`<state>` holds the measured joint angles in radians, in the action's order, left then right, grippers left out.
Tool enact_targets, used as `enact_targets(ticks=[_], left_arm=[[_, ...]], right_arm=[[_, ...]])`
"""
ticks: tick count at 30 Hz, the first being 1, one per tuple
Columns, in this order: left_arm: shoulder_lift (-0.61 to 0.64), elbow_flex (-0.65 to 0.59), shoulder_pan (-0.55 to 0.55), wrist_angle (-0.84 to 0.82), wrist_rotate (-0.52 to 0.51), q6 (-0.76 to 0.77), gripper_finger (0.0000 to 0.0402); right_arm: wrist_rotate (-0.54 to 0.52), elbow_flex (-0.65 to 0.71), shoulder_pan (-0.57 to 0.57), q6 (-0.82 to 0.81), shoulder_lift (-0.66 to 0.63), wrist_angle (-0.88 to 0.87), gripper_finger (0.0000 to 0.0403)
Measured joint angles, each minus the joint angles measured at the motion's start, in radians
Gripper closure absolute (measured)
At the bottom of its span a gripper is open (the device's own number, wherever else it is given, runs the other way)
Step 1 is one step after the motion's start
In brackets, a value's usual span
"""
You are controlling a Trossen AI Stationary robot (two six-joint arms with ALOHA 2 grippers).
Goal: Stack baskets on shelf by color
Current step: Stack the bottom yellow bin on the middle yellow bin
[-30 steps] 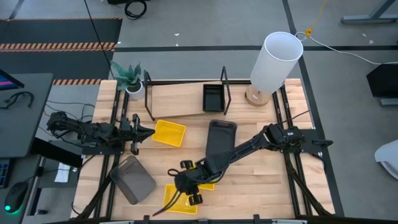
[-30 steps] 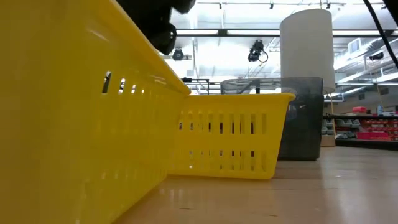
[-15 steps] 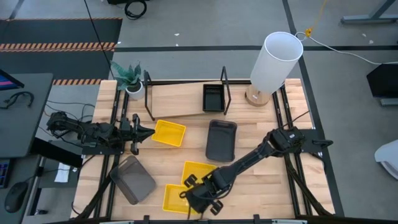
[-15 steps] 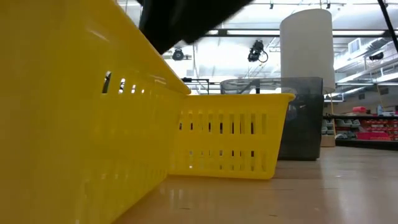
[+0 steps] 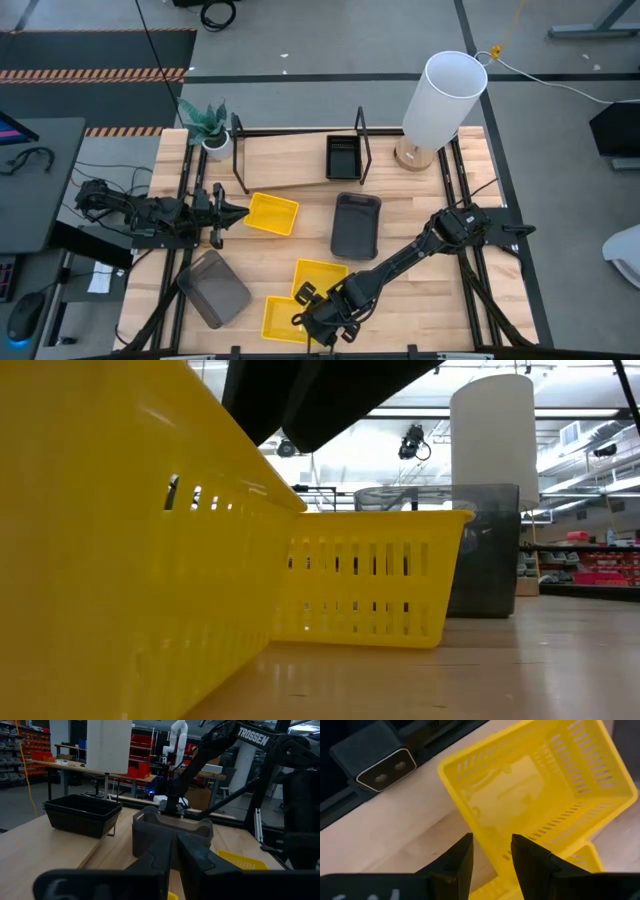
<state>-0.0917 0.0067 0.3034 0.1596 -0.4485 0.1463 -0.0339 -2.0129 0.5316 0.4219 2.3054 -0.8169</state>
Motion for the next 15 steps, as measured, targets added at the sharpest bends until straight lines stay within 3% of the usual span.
enact_targets(ticks=[15], left_arm=[[0.000,0.000,0.000,0.000,0.000,0.000,0.0366]], right_arm=[[-0.025,0.093,0.010,0.108,0.001,0.107,0.0304]])
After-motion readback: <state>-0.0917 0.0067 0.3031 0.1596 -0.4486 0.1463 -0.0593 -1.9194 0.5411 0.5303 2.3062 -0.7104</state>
